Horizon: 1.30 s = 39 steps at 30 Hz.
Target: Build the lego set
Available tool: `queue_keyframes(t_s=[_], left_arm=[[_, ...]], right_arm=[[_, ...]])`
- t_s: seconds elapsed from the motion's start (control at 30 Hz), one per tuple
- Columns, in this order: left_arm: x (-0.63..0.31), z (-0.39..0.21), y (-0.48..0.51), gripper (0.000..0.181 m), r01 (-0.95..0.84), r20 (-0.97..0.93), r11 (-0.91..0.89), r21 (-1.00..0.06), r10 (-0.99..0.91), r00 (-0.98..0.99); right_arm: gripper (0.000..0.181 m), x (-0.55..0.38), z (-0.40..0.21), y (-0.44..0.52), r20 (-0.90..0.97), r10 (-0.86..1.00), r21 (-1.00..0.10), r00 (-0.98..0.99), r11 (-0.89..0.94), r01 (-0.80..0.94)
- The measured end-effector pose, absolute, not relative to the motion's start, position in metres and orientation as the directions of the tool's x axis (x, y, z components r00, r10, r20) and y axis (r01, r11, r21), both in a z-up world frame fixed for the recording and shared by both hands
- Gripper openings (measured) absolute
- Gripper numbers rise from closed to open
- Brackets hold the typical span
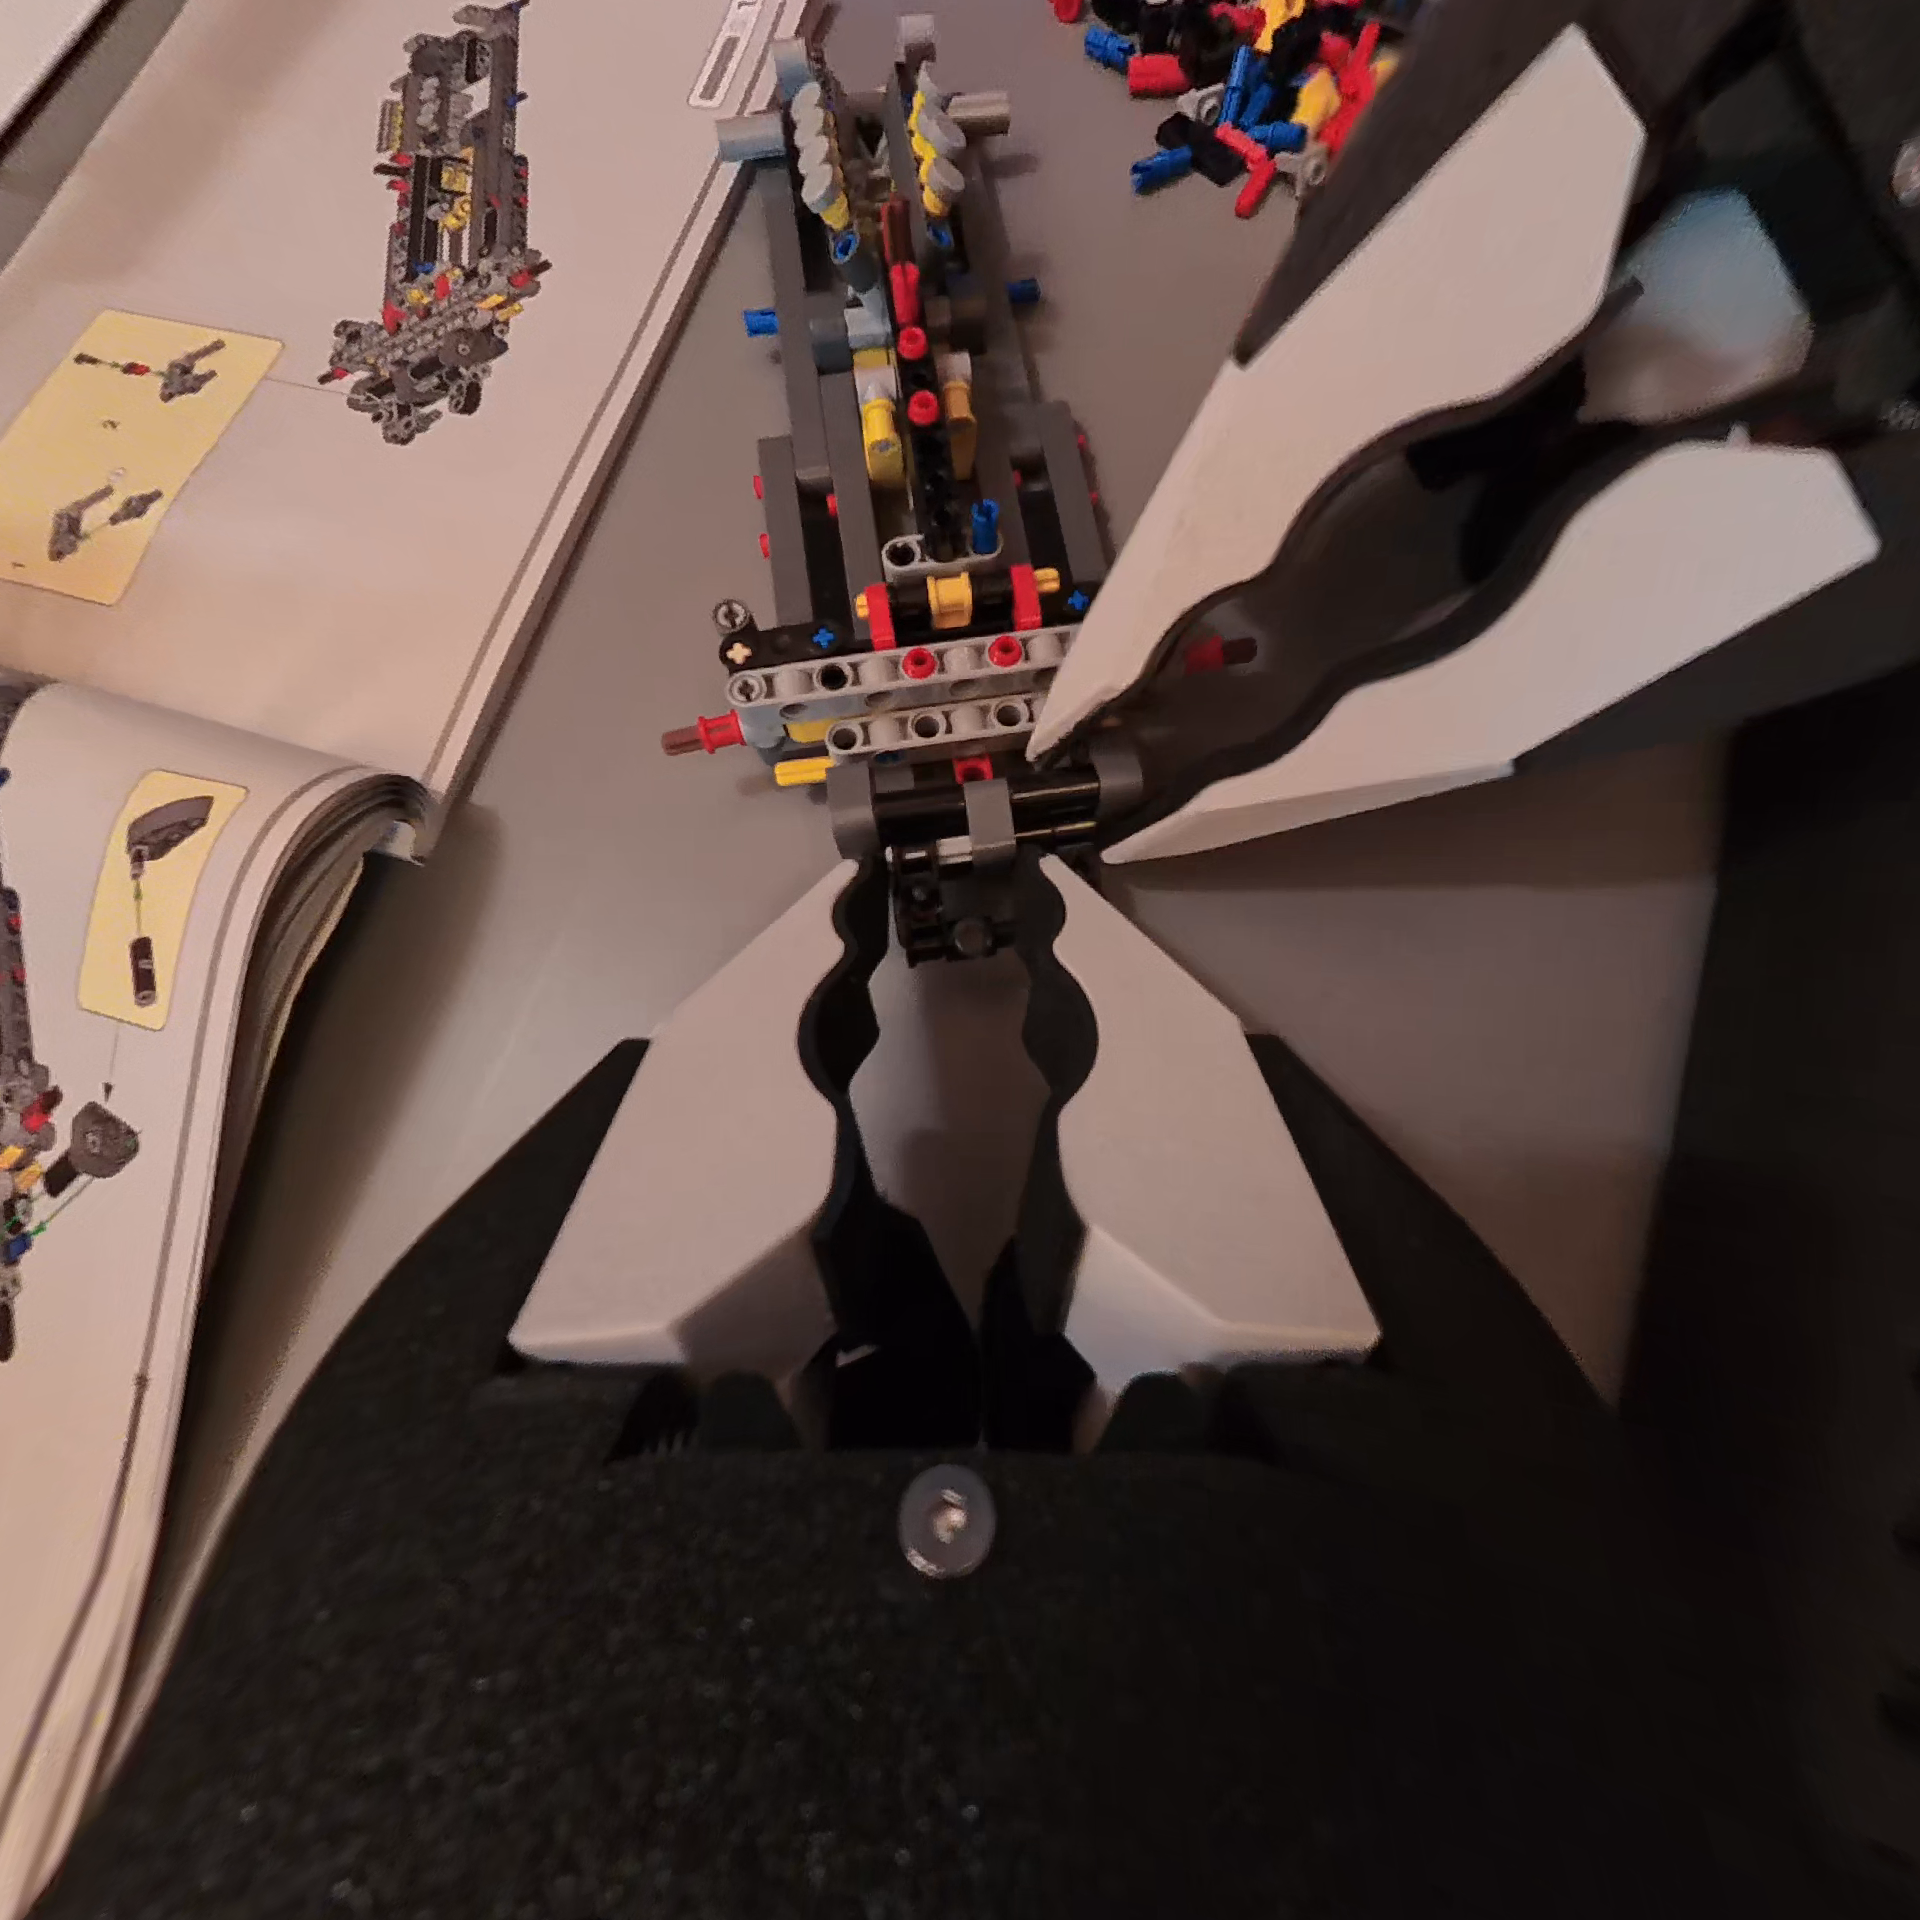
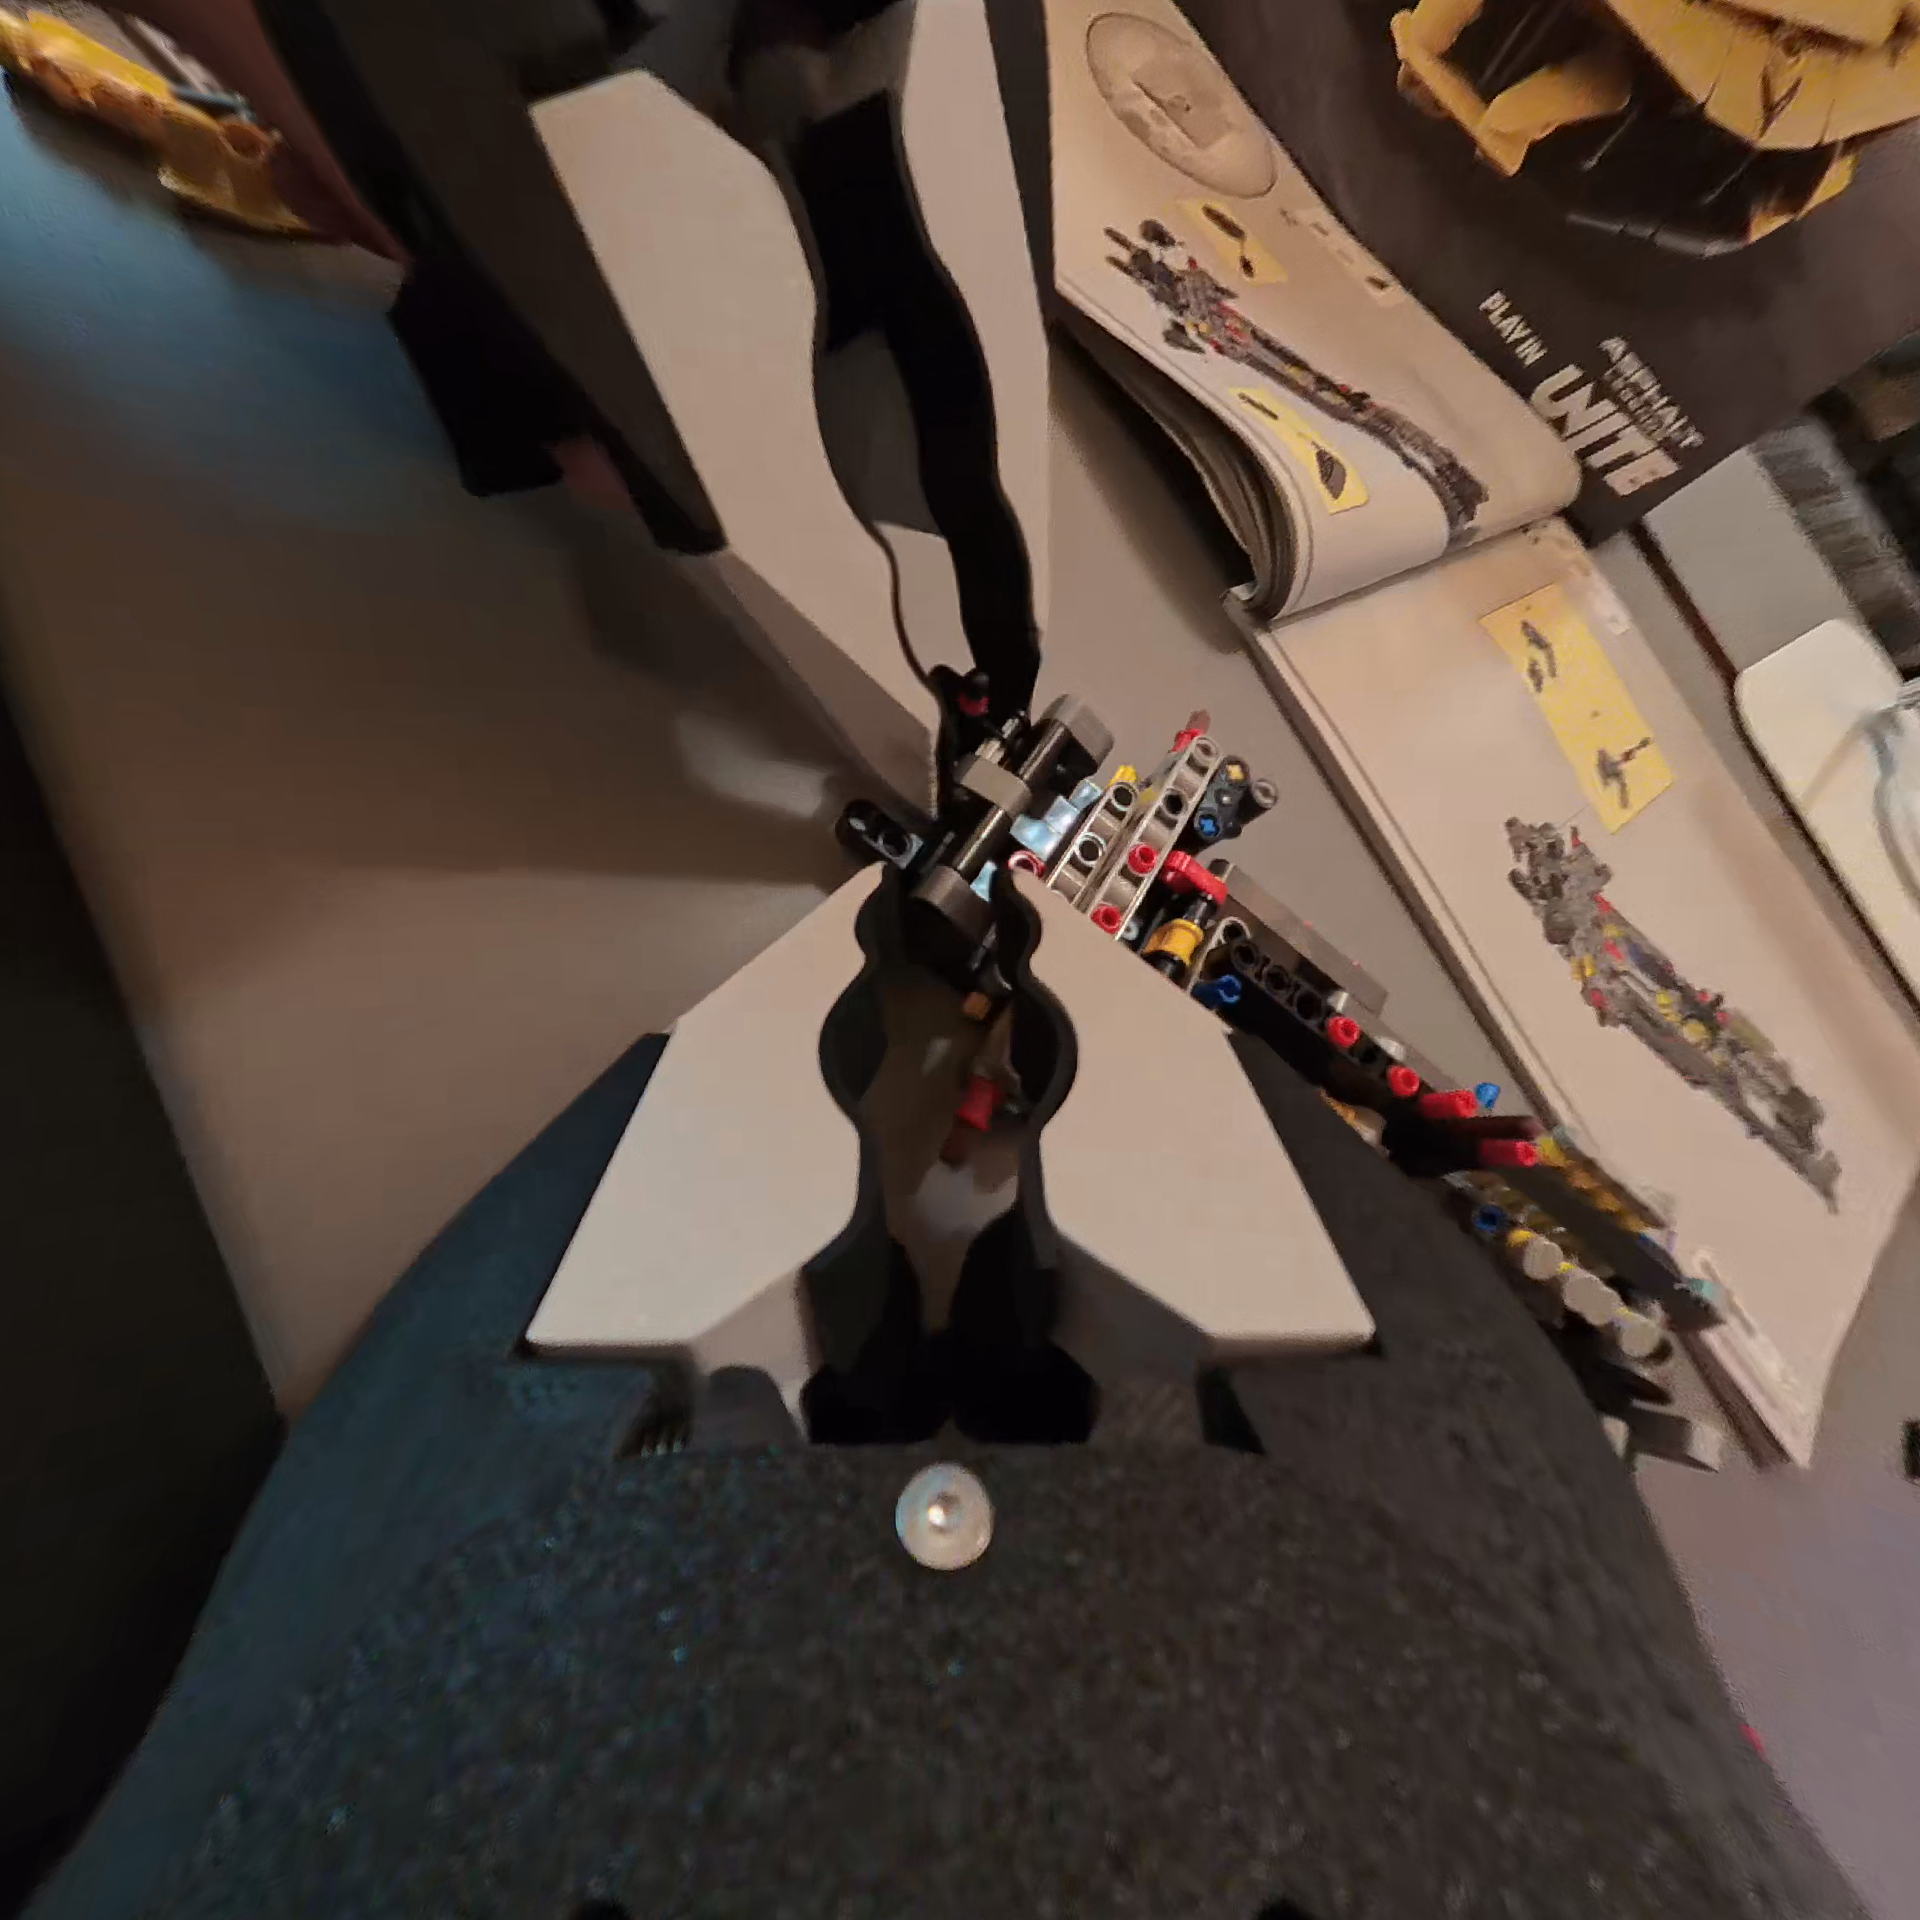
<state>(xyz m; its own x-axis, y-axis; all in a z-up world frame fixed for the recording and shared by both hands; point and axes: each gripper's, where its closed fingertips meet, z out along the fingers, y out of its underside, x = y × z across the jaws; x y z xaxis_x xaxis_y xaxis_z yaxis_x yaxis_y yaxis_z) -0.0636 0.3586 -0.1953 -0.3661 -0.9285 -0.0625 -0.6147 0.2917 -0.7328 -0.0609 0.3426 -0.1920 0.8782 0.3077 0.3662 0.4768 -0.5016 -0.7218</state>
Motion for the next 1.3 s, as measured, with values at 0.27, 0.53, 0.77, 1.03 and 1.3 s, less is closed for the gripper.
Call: queue_keyframes(t_s=[0.27, 0.53, 0.77, 1.03, 1.3], left_arm=[[-0.061, -0.198, 0.358, 0.021, -0.593, -0.172, 0.374, -0.713, -0.913, -0.370], [-0.061, -0.197, 0.358, 0.021, -0.581, -0.190, 0.391, -0.714, -0.907, -0.377], [-0.061, -0.196, 0.359, 0.021, -0.586, -0.175, 0.375, -0.718, -0.913, -0.369], [-0.065, -0.194, 0.358, 0.022, -0.630, 0.096, 0.157, -0.761, -0.932, -0.349], [-0.068, -0.190, 0.355, 0.023, -0.651, 0.212, 0.065, -0.756, -0.917, -0.338]], right_arm=[[0.014, -0.061, -0.192, 0.342, 0.324, 0.320, -0.737, 0.890, -0.505, 0.450], [0.013, -0.061, -0.190, 0.342, 0.300, 0.323, -0.750, 0.897, -0.501, 0.432], [0.013, -0.061, -0.190, 0.342, 0.301, 0.323, -0.751, 0.897, -0.499, 0.432], [0.015, -0.065, -0.186, 0.343, 0.141, 0.323, -0.818, 0.936, -0.495, 0.294], [0.011, -0.065, -0.185, 0.348, 0.187, 0.273, -0.803, 0.944, -0.511, 0.307]])
